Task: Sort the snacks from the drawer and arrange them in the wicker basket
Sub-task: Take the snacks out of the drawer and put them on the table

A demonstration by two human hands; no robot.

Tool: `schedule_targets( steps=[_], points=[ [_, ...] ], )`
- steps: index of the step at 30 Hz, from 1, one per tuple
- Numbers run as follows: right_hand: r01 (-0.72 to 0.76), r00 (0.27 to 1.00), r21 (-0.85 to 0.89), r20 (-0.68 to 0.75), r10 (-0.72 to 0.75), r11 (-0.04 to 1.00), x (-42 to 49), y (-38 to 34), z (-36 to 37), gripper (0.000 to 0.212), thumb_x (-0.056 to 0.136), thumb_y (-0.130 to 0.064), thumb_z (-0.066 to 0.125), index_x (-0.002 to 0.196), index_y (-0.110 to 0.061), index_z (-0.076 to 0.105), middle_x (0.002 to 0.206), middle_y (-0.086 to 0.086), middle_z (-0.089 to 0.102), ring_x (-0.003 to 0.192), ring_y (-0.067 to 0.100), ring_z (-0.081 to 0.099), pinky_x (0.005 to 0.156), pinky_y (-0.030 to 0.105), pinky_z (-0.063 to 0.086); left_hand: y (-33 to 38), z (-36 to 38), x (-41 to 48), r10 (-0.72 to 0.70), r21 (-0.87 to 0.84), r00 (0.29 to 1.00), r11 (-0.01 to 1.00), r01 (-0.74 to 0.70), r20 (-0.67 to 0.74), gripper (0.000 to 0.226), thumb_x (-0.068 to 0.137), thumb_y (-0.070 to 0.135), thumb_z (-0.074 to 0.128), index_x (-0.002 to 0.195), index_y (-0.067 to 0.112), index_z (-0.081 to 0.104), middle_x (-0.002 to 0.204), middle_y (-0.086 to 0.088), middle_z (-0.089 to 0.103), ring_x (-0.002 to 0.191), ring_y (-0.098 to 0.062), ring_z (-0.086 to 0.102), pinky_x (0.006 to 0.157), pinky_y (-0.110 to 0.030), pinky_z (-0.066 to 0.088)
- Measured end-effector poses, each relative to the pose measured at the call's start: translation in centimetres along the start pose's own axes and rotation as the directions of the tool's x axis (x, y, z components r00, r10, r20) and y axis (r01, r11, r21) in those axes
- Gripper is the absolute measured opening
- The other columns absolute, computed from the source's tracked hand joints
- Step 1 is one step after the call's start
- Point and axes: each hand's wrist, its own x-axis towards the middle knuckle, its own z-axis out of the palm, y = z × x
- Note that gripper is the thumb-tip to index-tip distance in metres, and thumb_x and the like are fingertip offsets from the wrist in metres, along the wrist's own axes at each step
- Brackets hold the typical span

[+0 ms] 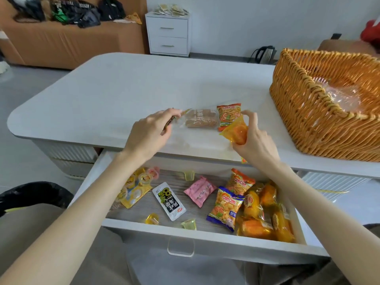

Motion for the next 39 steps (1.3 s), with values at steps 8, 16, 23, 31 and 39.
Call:
schedule_targets(
  steps=[8,16,23,31,39],
  points=[
    [0.184,0.982,-0.179,0.005,-0.187,0.966,4.2,-1.3,3.9,0.075,0.090,-0.031,0.063,0.150,-0.037,0.019,0.121,0.013,0.046,0.106,0.035,0.051,0.068,0.040,0.045,-1.1,5.0,0.2,0.088,0.288,0.984,0.949,-0.130,0.153,0.062,0.068,-0.022,0.059,0.119,0.013,0.058,0.128,-0.006,0.060,0.124,-0.028,0.053,0.047,-0.040,0.052],
    [0.103,0.990,-0.512,-0.025,-0.135,0.853,9.7,-1.7,5.8,0.071,0.084,-0.070,0.036,0.143,-0.031,0.044,0.127,0.014,0.057,0.096,0.035,0.056,0.074,0.041,0.045,-4.1,9.5,5.1,-0.102,0.085,0.848,0.994,0.067,0.520,0.055,0.102,0.027,0.037,0.153,0.023,0.015,0.160,0.010,0.009,0.147,-0.025,-0.012,0.107,-0.065,0.022],
    [0.186,0.982,-0.487,0.085,-0.166,0.853,10.4,-2.1,4.9,0.068,0.092,-0.047,0.047,0.153,-0.032,0.020,0.148,0.008,0.040,0.123,0.035,0.040,0.093,0.046,0.036,-2.5,8.5,6.2,-0.165,0.107,0.818,0.986,0.127,0.550,0.059,0.101,0.046,0.025,0.152,0.034,-0.002,0.159,0.016,-0.005,0.144,-0.024,-0.021,0.107,-0.070,-0.006],
    [0.222,0.973,-0.259,0.000,-0.230,0.940,5.2,-4.3,2.4,0.051,0.092,-0.032,0.052,0.140,-0.021,0.045,0.142,0.004,0.045,0.124,0.033,0.034,0.101,0.046,0.030,-0.6,2.7,2.6,-0.159,0.130,0.877,0.985,0.112,0.453,0.059,0.100,0.031,0.042,0.152,0.024,0.015,0.159,0.003,0.016,0.148,-0.022,0.009,0.117,-0.054,0.011],
    [0.298,0.950,-0.051,0.110,-0.291,0.953,-4.6,-2.7,0.2,0.019,0.096,-0.035,0.051,0.109,-0.025,0.061,0.092,-0.011,0.065,0.083,0.011,0.061,0.065,0.029,0.049,3.4,-0.3,-4.3,-0.108,-0.009,0.894,0.992,0.124,0.434,0.028,0.097,0.027,0.048,0.124,0.028,0.055,0.113,0.013,0.064,0.097,-0.009,0.061,0.072,-0.024,0.048]
  ],
)
